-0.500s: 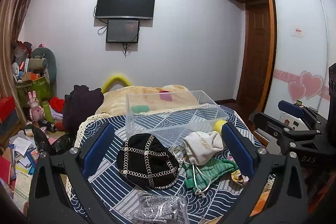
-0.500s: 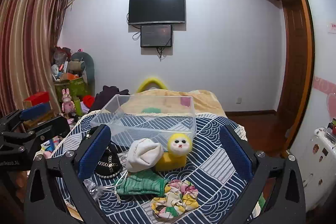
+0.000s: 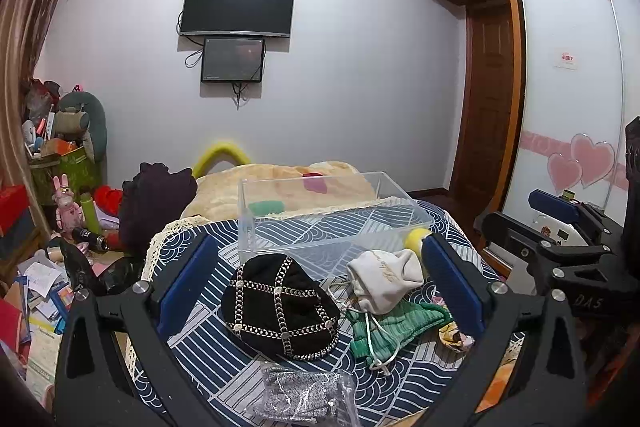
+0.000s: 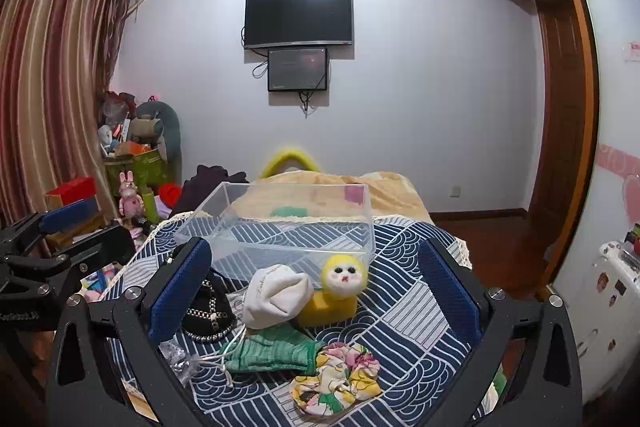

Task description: Organize soft objects

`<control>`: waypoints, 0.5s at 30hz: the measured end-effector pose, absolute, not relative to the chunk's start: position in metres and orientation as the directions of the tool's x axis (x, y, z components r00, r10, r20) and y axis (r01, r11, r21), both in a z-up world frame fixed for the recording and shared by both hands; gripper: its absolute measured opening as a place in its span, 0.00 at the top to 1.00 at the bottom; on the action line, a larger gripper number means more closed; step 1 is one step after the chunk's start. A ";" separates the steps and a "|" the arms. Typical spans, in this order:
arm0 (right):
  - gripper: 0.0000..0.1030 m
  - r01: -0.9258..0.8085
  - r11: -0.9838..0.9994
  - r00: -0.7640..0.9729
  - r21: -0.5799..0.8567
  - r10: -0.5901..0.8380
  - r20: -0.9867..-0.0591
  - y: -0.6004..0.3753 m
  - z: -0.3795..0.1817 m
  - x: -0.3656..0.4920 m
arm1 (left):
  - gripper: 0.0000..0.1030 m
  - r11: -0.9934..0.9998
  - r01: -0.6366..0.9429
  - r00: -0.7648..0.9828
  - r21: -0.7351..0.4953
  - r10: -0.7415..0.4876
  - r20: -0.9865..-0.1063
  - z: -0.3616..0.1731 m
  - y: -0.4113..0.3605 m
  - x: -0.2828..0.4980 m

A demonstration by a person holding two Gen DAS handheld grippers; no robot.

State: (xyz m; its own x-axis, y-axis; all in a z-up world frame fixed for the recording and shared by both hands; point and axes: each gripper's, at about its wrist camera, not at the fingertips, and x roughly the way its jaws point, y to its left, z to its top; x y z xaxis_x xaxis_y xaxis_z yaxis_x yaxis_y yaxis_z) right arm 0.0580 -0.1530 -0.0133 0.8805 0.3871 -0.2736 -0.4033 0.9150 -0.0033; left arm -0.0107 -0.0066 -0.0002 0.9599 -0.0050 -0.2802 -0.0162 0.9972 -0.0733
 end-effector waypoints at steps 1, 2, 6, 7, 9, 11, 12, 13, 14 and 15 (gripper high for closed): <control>0.00 -0.403 0.915 0.881 -0.004 0.386 -0.274 -0.152 -0.013 0.057 | 0.00 0.997 -0.016 0.960 -0.074 -0.006 -0.280 0.000 -0.007 -0.011; 0.00 -0.405 0.914 0.880 -0.003 0.389 -0.273 -0.153 -0.014 0.058 | 0.00 0.997 -0.016 0.960 -0.074 -0.006 -0.280 0.000 -0.007 -0.011; 0.00 -0.405 0.914 0.880 -0.003 0.388 -0.272 -0.153 -0.013 0.058 | 0.00 0.997 -0.013 0.960 -0.077 -0.009 -0.281 0.000 -0.007 -0.011; 0.00 -0.404 0.915 0.881 -0.005 0.388 -0.271 -0.152 -0.013 0.058 | 0.00 0.997 -0.013 0.960 -0.078 -0.010 -0.280 0.000 -0.008 -0.011; 0.00 -0.405 0.914 0.881 -0.003 0.389 -0.269 -0.154 -0.010 0.056 | 0.00 0.997 -0.013 0.960 -0.077 -0.009 -0.280 0.000 -0.008 -0.012; 0.00 -0.404 0.915 0.881 -0.001 0.389 -0.269 -0.154 -0.011 0.056 | 0.00 0.997 -0.015 0.960 -0.073 -0.006 -0.279 0.000 -0.009 -0.012; 0.00 -0.404 0.915 0.881 -0.001 0.389 -0.269 -0.154 -0.010 0.056 | 0.00 0.997 -0.014 0.960 -0.072 -0.007 -0.279 0.000 -0.009 -0.012; 0.00 -0.403 0.915 0.882 -0.002 0.388 -0.269 -0.154 -0.011 0.056 | 0.00 0.997 -0.014 0.960 -0.073 -0.007 -0.279 0.000 -0.009 -0.011; 0.00 -0.403 0.915 0.882 -0.002 0.388 -0.268 -0.154 -0.011 0.056 | 0.00 0.997 -0.014 0.960 -0.073 -0.007 -0.279 0.000 -0.009 -0.012; 0.00 -0.403 0.915 0.882 0.000 0.389 -0.268 -0.154 -0.011 0.056 | 0.00 0.997 -0.013 0.960 -0.074 -0.008 -0.279 0.000 -0.009 -0.012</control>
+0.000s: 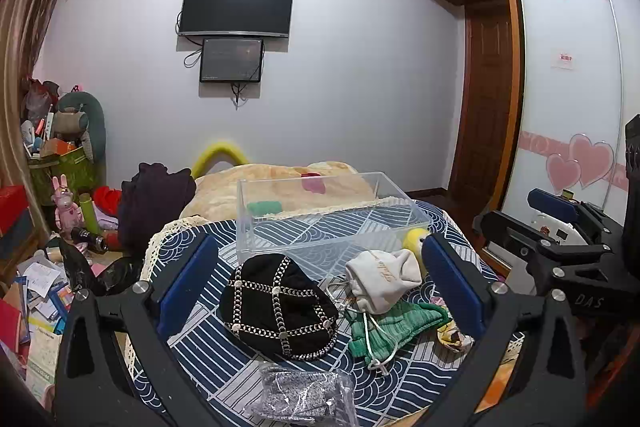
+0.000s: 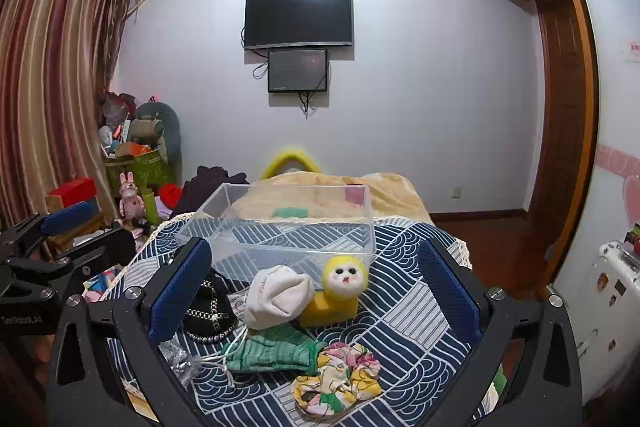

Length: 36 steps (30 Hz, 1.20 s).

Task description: Organize soft objects

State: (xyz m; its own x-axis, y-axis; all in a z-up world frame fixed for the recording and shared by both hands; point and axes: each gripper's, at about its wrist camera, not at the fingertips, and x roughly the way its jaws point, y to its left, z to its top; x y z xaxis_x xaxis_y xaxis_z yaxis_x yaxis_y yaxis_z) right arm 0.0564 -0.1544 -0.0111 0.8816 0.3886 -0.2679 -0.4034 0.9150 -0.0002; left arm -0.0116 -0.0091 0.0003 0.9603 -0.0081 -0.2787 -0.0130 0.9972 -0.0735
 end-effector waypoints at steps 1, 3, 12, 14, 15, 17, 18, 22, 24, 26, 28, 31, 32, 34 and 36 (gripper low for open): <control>0.00 -0.403 0.915 0.882 0.001 0.389 -0.268 -0.154 -0.011 0.056 | 0.00 0.997 -0.013 0.960 -0.073 -0.008 -0.279 0.000 -0.009 -0.011; 0.00 -0.403 0.915 0.882 0.000 0.389 -0.268 -0.154 -0.011 0.056 | 0.00 0.997 -0.014 0.960 -0.073 -0.007 -0.278 0.000 -0.009 -0.011; 0.00 -0.403 0.915 0.882 0.002 0.389 -0.267 -0.154 -0.010 0.056 | 0.00 0.997 -0.013 0.961 -0.074 -0.009 -0.278 0.001 -0.010 -0.011; 0.00 -0.405 0.914 0.881 0.004 0.391 -0.268 -0.154 -0.011 0.056 | 0.00 0.997 -0.013 0.960 -0.073 -0.008 -0.278 0.000 -0.010 -0.011; 0.00 -0.405 0.914 0.881 0.004 0.391 -0.268 -0.154 -0.010 0.056 | 0.00 0.997 -0.013 0.960 -0.073 -0.007 -0.278 0.000 -0.010 -0.011; 0.00 -0.404 0.915 0.881 0.004 0.390 -0.267 -0.154 -0.010 0.055 | 0.00 0.997 -0.013 0.961 -0.074 -0.008 -0.278 0.000 -0.010 -0.011; 0.00 -0.404 0.915 0.881 0.005 0.391 -0.267 -0.154 -0.010 0.056 | 0.00 0.997 -0.013 0.961 -0.074 -0.008 -0.278 0.000 -0.010 -0.011; 0.00 -0.404 0.915 0.881 0.006 0.390 -0.266 -0.154 -0.010 0.055 | 0.00 0.997 -0.013 0.961 -0.075 -0.008 -0.278 0.000 -0.010 -0.011; 0.00 -0.405 0.914 0.880 0.008 0.392 -0.267 -0.154 -0.010 0.055 | 0.00 0.997 -0.014 0.961 -0.073 -0.007 -0.278 0.000 -0.010 -0.011; 0.00 -0.409 0.912 0.878 0.011 0.397 -0.268 -0.154 -0.009 0.055 | 0.00 0.997 -0.012 0.960 -0.074 -0.009 -0.279 0.000 -0.010 -0.012; 0.00 -0.417 0.909 0.873 0.016 0.405 -0.270 -0.154 -0.009 0.055 | 0.00 0.997 -0.009 0.960 -0.075 -0.013 -0.280 0.001 -0.010 -0.011; 0.00 -0.428 0.903 0.868 0.021 0.418 -0.267 -0.154 -0.010 0.055 | 0.00 0.997 0.002 0.959 -0.077 -0.024 -0.282 0.001 -0.009 -0.012; 0.00 -0.430 0.903 0.868 0.021 0.420 -0.264 -0.154 -0.010 0.055 | 0.00 0.997 0.006 0.959 -0.078 -0.027 -0.282 0.001 -0.009 -0.012; 0.00 -0.432 0.902 0.869 0.022 0.423 -0.256 -0.155 -0.010 0.054 | 0.00 0.997 0.003 0.958 -0.079 -0.025 -0.284 0.001 -0.009 -0.012; 0.00 -0.434 0.901 0.868 0.023 0.425 -0.255 -0.157 -0.011 0.055 | 0.01 0.997 0.004 0.955 -0.082 -0.029 -0.294 0.000 -0.008 -0.011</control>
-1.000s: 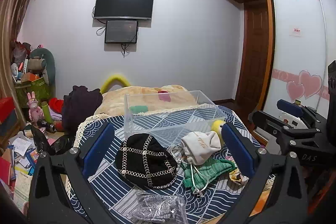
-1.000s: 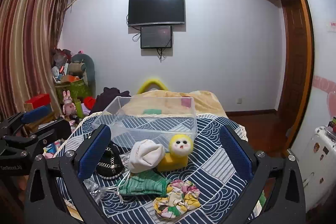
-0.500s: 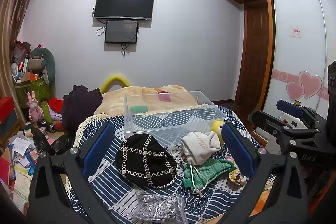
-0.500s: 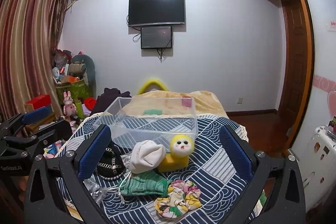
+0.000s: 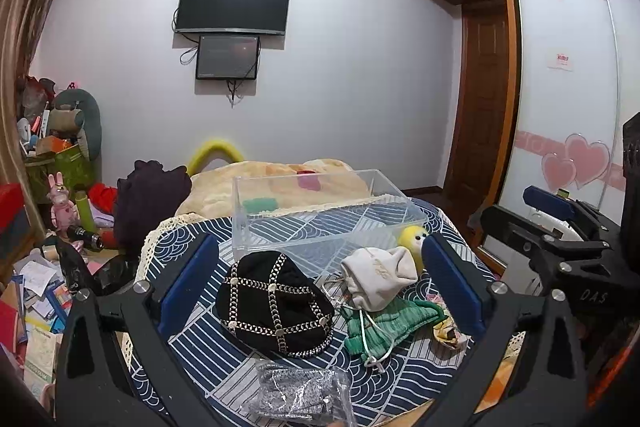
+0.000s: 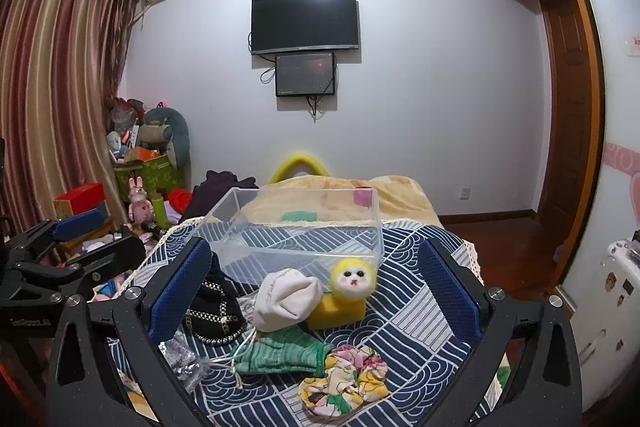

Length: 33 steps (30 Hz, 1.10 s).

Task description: Organize soft objects

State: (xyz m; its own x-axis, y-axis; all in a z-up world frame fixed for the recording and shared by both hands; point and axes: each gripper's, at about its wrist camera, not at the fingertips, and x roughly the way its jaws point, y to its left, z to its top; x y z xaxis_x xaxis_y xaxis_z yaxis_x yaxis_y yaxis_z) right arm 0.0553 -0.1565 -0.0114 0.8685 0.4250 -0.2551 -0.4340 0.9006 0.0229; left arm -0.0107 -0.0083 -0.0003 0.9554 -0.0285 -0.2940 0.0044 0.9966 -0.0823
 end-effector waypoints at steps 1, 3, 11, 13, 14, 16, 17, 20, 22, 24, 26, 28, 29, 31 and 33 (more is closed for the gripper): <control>0.01 -0.432 0.902 0.869 0.022 0.423 -0.256 -0.156 -0.011 0.055 | 0.06 0.996 0.005 0.953 -0.085 -0.030 -0.301 -0.001 -0.007 -0.010; 0.05 -0.429 0.903 0.868 0.022 0.419 -0.267 -0.157 -0.014 0.056 | 0.18 0.996 0.007 0.945 -0.089 -0.036 -0.325 -0.004 -0.003 -0.008; 0.18 -0.408 0.911 0.828 0.054 0.394 -0.398 -0.165 -0.044 0.072 | 0.22 0.991 -0.001 0.886 -0.135 -0.062 -0.460 -0.035 0.008 0.006; 0.19 -0.402 0.913 0.812 0.064 0.388 -0.435 -0.168 -0.054 0.075 | 0.22 0.991 -0.001 0.868 -0.137 -0.067 -0.491 -0.045 0.009 0.007; 0.19 -0.399 0.914 0.804 0.068 0.385 -0.454 -0.169 -0.059 0.076 | 0.22 0.990 -0.002 0.861 -0.138 -0.069 -0.504 -0.050 0.009 0.007; 0.19 -0.393 0.917 0.787 0.071 0.375 -0.489 -0.172 -0.069 0.078 | 0.22 0.990 -0.001 0.835 -0.140 -0.076 -0.545 -0.061 0.010 0.009; 0.19 -0.390 0.918 0.780 0.073 0.371 -0.504 -0.174 -0.072 0.078 | 0.22 0.990 0.001 0.825 -0.139 -0.079 -0.559 -0.067 0.010 0.010; 0.19 -0.380 0.922 0.757 0.080 0.359 -0.546 -0.179 -0.084 0.080 | 0.22 0.991 0.010 0.781 -0.135 -0.093 -0.618 -0.084 0.011 0.013; 0.19 -0.374 0.923 0.742 0.084 0.353 -0.570 -0.181 -0.090 0.082 | 0.21 0.991 0.016 0.754 -0.136 -0.101 -0.649 -0.093 0.010 0.016; 0.19 -0.373 0.923 0.728 0.091 0.352 -0.589 -0.184 -0.093 0.084 | 0.20 0.990 0.023 0.732 -0.141 -0.113 -0.672 -0.102 0.009 0.019; 0.19 -0.372 0.923 0.717 0.094 0.350 -0.603 -0.185 -0.097 0.089 | 0.18 0.991 0.020 0.707 -0.134 -0.108 -0.698 -0.112 0.007 0.023; 0.19 -0.375 0.922 0.700 0.098 0.350 -0.623 -0.184 -0.102 0.093 | 0.15 0.992 0.019 0.680 -0.127 -0.106 -0.725 -0.123 0.003 0.028; 0.19 -0.378 0.920 0.688 0.102 0.353 -0.634 -0.184 -0.105 0.095 | 0.15 0.991 0.021 0.666 -0.129 -0.110 -0.738 -0.128 0.002 0.030; 0.22 -0.392 0.914 0.648 0.110 0.359 -0.672 -0.182 -0.114 0.101 | 0.15 0.991 0.027 0.644 -0.132 -0.118 -0.756 -0.137 0.000 0.033; 0.37 -0.401 0.906 0.606 0.136 0.374 -0.702 -0.180 -0.123 0.106 | 0.17 0.993 0.025 0.655 -0.118 -0.105 -0.748 -0.141 -0.004 0.034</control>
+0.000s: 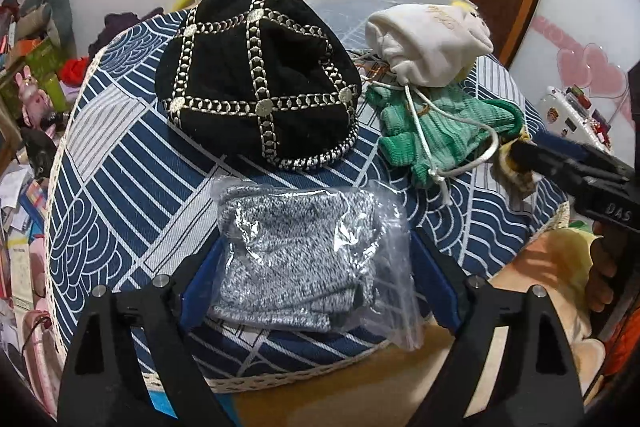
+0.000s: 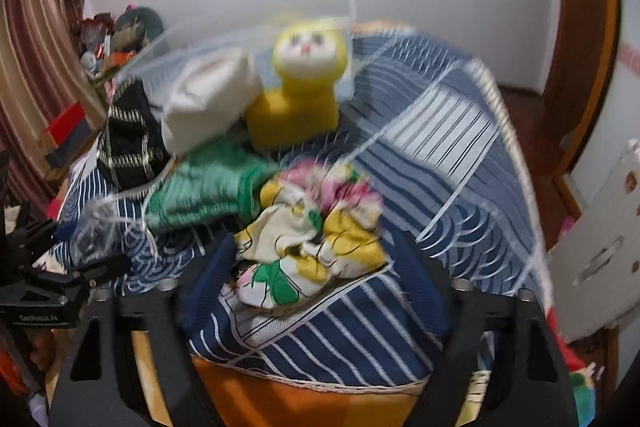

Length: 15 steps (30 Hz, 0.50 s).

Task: Organize soft objects
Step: 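Grasp the floral scrunchie with the right tool while the left tool grasps the silver mesh bag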

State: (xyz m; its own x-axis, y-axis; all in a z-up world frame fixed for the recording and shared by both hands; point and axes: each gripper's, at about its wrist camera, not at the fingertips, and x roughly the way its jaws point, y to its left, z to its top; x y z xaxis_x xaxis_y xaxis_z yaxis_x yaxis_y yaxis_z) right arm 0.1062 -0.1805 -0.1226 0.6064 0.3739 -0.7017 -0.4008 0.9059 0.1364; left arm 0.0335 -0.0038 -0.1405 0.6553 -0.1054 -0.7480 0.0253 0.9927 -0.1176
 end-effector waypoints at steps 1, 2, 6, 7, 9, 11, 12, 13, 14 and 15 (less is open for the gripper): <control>0.45 -0.400 0.904 0.588 0.149 0.378 -0.716 -0.179 -0.127 0.109 | 0.23 0.993 0.028 0.659 -0.119 -0.108 -0.744 -0.141 -0.004 0.034; 0.46 -0.394 0.906 0.592 0.153 0.378 -0.712 -0.182 -0.126 0.109 | 0.27 0.992 0.030 0.664 -0.122 -0.111 -0.740 -0.141 -0.004 0.033; 0.79 -0.383 0.907 0.592 0.175 0.386 -0.707 -0.192 -0.123 0.107 | 0.45 0.988 0.023 0.675 -0.154 -0.129 -0.726 -0.138 0.002 0.031; 0.82 -0.377 0.908 0.594 0.183 0.389 -0.704 -0.196 -0.123 0.106 | 0.48 0.986 0.023 0.676 -0.165 -0.137 -0.724 -0.135 0.005 0.030; 0.85 -0.366 0.911 0.606 0.190 0.388 -0.695 -0.202 -0.121 0.105 | 0.49 0.983 0.019 0.684 -0.184 -0.147 -0.714 -0.132 0.009 0.028; 0.86 -0.350 0.919 0.636 0.182 0.376 -0.674 -0.208 -0.115 0.103 | 0.50 0.981 0.011 0.702 -0.196 -0.147 -0.696 -0.124 0.014 0.026; 0.86 -0.345 0.922 0.649 0.175 0.369 -0.665 -0.207 -0.112 0.102 | 0.50 0.981 0.005 0.713 -0.196 -0.141 -0.687 -0.121 0.017 0.024; 0.86 -0.342 0.924 0.663 0.169 0.365 -0.654 -0.209 -0.108 0.100 | 0.50 0.981 0.000 0.723 -0.195 -0.135 -0.677 -0.117 0.019 0.022; 0.86 -0.342 0.925 0.674 0.165 0.364 -0.643 -0.210 -0.104 0.099 | 0.50 0.981 -0.003 0.732 -0.194 -0.131 -0.669 -0.113 0.021 0.021; 0.86 -0.344 0.925 0.687 0.160 0.364 -0.629 -0.211 -0.098 0.096 | 0.50 0.981 -0.005 0.739 -0.192 -0.126 -0.662 -0.108 0.023 0.021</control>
